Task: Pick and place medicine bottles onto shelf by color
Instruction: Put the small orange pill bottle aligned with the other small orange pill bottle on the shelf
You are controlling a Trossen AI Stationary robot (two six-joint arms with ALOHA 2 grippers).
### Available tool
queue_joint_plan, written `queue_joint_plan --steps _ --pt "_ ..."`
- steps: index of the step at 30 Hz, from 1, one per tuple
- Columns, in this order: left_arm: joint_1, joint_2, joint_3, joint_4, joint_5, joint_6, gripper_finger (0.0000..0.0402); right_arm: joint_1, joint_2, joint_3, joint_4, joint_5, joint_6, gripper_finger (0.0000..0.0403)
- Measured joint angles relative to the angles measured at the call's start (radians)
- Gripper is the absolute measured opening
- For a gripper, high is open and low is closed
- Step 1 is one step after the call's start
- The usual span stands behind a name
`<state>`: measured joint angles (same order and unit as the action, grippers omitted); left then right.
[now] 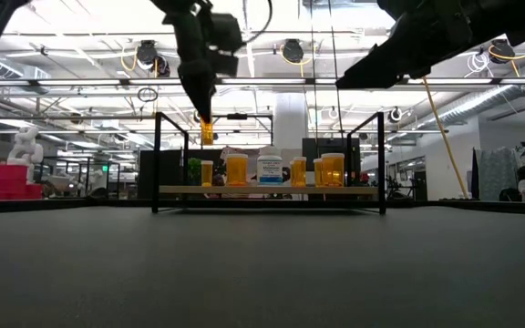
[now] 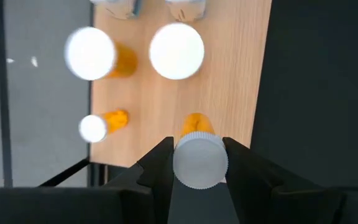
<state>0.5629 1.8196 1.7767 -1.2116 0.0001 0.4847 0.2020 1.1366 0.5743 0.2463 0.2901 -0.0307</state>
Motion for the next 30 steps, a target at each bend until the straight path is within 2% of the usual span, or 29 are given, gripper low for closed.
queue_joint_plan --steps 13,30 --pt "0.017 0.125 0.0 0.001 -0.001 0.002 0.0129 0.0 0.0 0.0 -0.018 0.0 -0.008 0.0251" --pt "0.033 0.139 -0.061 0.058 -0.001 -0.069 0.0129 0.0 0.0 0.0 -0.035 0.0 -0.008 0.0251"
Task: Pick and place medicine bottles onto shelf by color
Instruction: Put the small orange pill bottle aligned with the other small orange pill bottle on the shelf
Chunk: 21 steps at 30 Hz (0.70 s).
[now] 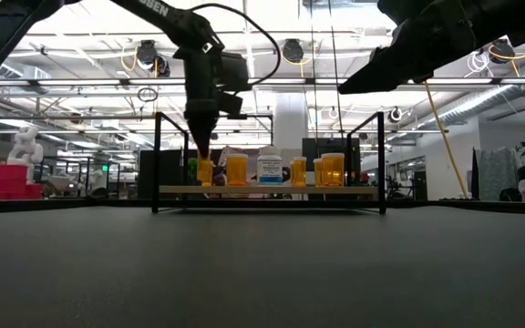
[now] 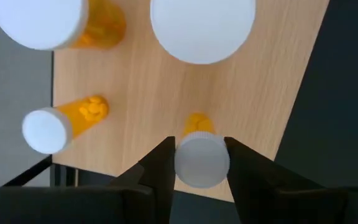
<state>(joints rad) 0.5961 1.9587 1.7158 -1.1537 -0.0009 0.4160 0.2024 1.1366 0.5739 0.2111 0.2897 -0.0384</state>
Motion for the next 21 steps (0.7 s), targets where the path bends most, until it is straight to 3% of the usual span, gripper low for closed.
queue_joint_plan --steps 21 --pt "0.013 0.0 -0.037 0.06 -0.001 0.021 0.0129 0.0 0.0 0.0 0.0 0.0 0.0 0.0251"
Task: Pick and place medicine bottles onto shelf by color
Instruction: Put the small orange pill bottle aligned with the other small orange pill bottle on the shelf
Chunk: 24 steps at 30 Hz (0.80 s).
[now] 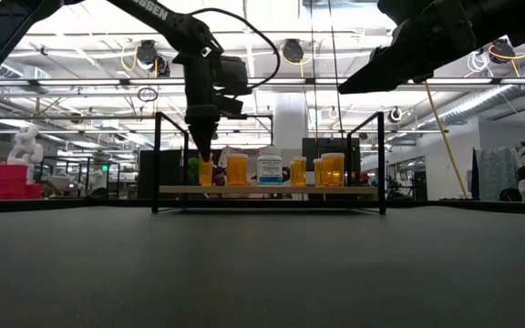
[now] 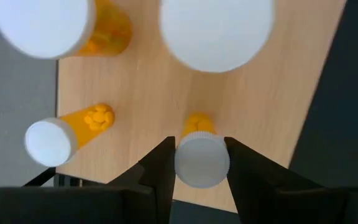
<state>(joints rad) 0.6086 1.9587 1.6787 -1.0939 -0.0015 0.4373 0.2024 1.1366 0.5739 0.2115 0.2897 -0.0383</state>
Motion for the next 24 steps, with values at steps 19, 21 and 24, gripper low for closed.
queue_joint_plan --steps 19,21,24 --pt "0.009 0.0 0.0 0.001 -0.002 0.013 0.0152 0.0 0.0 0.0 0.0 -0.003 0.0 0.0251" --pt "0.009 0.0 0.0 0.005 -0.002 0.012 0.0164 0.0 0.0 0.0 0.0 -0.003 0.0 0.0251" --pt "0.009 0.0 0.0 0.007 -0.002 0.009 0.0181 0.0 0.0 0.0 0.0 -0.003 0.001 0.0251"
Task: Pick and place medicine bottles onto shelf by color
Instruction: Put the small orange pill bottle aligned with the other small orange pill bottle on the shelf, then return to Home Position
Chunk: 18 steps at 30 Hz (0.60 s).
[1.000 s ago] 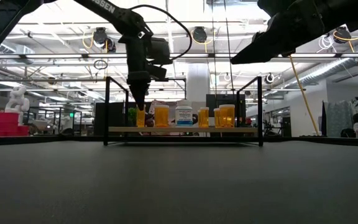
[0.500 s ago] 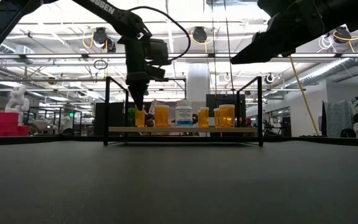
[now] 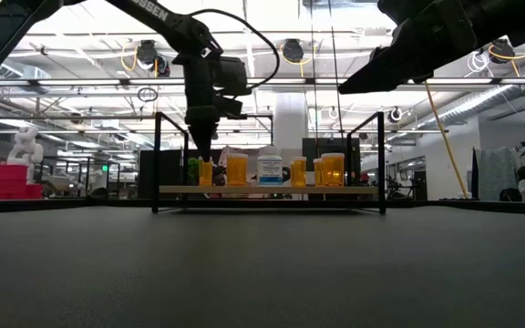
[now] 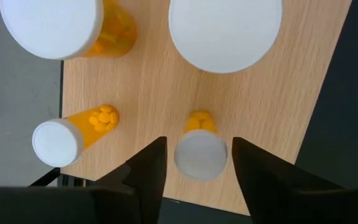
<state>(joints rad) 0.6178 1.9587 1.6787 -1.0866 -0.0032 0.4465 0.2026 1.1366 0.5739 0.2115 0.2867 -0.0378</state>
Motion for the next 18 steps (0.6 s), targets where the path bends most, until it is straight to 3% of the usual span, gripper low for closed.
queue_joint_plan --steps 9,18 --pt "-0.026 -0.036 0.007 -0.017 -0.123 -0.007 0.0196 0.0 0.0 0.0 0.0 0.0 -0.001 0.0251" --pt "-0.098 -0.222 0.01 -0.007 -0.139 -0.071 0.0196 0.0 -0.014 0.0 0.009 0.0 -0.014 0.0251"
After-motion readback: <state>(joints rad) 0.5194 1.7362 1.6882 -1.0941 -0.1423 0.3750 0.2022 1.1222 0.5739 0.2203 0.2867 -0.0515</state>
